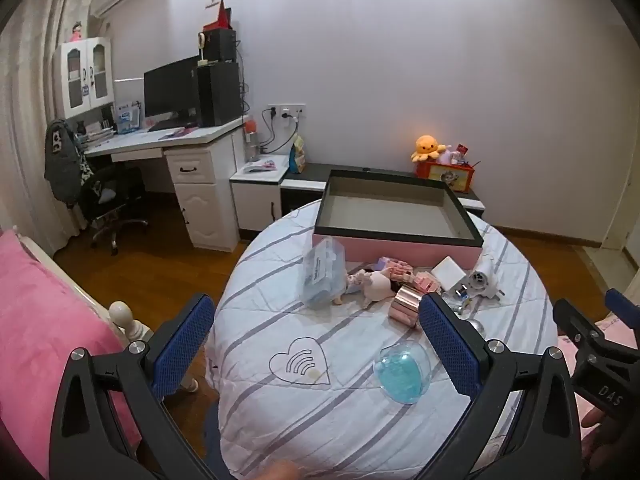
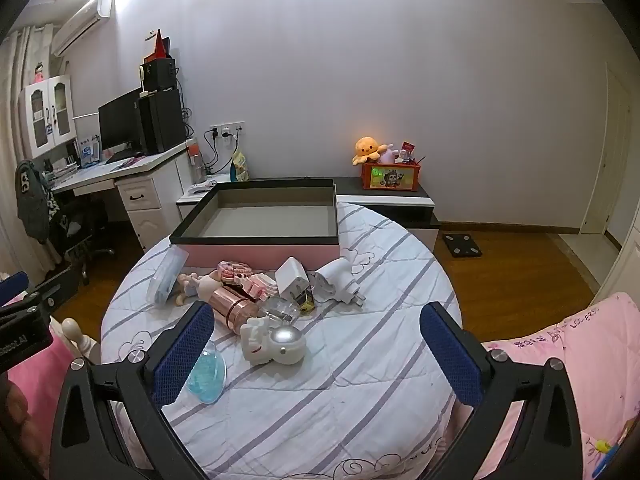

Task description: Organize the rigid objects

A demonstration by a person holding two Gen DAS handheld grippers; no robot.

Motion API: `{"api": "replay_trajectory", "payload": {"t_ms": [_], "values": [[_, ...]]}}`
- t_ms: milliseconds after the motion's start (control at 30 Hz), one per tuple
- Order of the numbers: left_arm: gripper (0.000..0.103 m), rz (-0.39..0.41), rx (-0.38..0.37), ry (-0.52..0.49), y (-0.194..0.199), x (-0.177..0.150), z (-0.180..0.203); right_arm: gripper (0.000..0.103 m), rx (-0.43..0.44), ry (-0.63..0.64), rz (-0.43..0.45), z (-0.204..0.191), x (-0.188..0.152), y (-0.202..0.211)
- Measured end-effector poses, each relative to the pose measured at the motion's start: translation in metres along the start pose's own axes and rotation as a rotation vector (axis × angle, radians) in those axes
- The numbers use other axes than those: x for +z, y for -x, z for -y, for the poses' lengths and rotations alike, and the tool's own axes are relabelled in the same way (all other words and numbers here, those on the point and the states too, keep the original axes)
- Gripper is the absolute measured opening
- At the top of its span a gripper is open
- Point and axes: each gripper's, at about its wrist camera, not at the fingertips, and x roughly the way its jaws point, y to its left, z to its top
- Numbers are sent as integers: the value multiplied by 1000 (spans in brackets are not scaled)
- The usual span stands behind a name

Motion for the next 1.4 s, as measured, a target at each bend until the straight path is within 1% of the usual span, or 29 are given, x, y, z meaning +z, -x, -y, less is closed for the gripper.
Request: {"api": "replay_trajectory", "payload": {"t_ms": [133, 233, 267, 300, 367, 533, 667, 767, 1400], "values": [[103, -2, -14, 7, 1, 1, -1, 103, -2, 3, 12, -2, 1, 2], [103, 5, 5, 17, 4, -2, -4, 103, 0, 0, 12, -2, 3, 2], [103, -11, 3, 33, -4, -4, -9, 103, 0, -1, 11, -1, 4, 1], [103, 5, 7, 33, 0, -5, -9, 103, 0, 2, 13, -2, 4, 2], [103, -8, 6, 28, -2, 0, -7, 103, -3, 4, 14, -2, 7, 0], [103, 30, 29, -1, 6, 2, -5, 103, -7, 7, 26, -3, 14, 7], [103, 46, 11, 5, 10, 4, -4, 103, -11, 13, 32, -5, 14, 6], [103, 60, 14, -2, 12, 4, -2, 103, -13, 14, 35, -6, 14, 5], [103, 66, -14, -13, 13, 4, 6, 103, -9, 10, 40, -6, 18, 5]]}}
